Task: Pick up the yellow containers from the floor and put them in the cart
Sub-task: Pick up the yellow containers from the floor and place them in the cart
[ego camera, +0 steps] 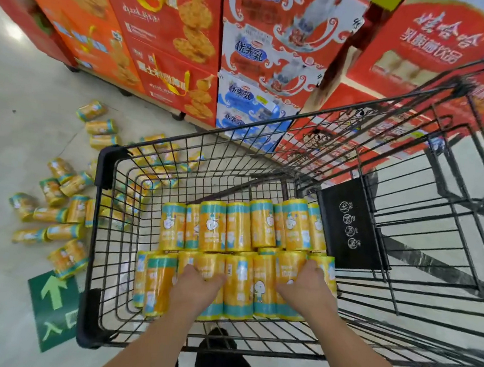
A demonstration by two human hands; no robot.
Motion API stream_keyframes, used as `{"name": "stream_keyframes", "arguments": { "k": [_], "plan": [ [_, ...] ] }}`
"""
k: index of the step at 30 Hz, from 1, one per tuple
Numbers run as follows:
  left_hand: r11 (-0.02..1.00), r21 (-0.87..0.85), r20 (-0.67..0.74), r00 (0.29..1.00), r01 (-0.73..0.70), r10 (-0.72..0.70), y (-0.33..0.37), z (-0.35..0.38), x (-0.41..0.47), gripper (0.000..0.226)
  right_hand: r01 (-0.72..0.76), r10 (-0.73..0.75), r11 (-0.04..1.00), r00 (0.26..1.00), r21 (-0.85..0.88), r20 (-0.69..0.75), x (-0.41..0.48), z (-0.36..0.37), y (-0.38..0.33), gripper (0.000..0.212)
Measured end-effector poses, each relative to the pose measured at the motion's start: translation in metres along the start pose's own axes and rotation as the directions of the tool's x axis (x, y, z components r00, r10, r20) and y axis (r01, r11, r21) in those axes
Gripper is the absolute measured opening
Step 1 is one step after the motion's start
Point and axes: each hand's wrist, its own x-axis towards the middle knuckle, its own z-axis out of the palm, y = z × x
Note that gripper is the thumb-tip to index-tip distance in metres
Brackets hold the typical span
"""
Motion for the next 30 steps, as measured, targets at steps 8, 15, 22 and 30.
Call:
{"name": "stream_keyframes", "arguments": {
  "k": [8, 15, 22, 30],
  "plan": [
    [0.952, -0.11, -0.207, 0.944, -0.285, 0.258, 0.025, -0.106, -0.047, 0.082, 0.396, -0.374, 0.917, 0.894, 0.046, -0.245, -0.069, -0.034, -0.1, 0.083],
    [0.892, -0.129, -0.507, 0.802, -0.434, 0.316, -0.022, -0.282, -0.075, 0.072, 0.745, -0.72, 0.667, 0.647, 0.007, -0.251, -0.179, -0.013, -0.263, 0.067],
    [0.893, -0.198, -0.589, 0.777, -0.405, 0.222, -0.157, -0.445, -0.031, 0.072, 0.801, -0.793, 0.598, 0.588, -0.019, -0.158, -0.261, 0.115, -0.423, 0.07],
    [0.944, -0.261, -0.502, 0.864, -0.205, 0.049, -0.299, -0.527, 0.081, 0.076, 0.762, -0.761, 0.648, 0.648, -0.01, 0.045, -0.254, 0.291, -0.532, 0.065]
  ]
}}
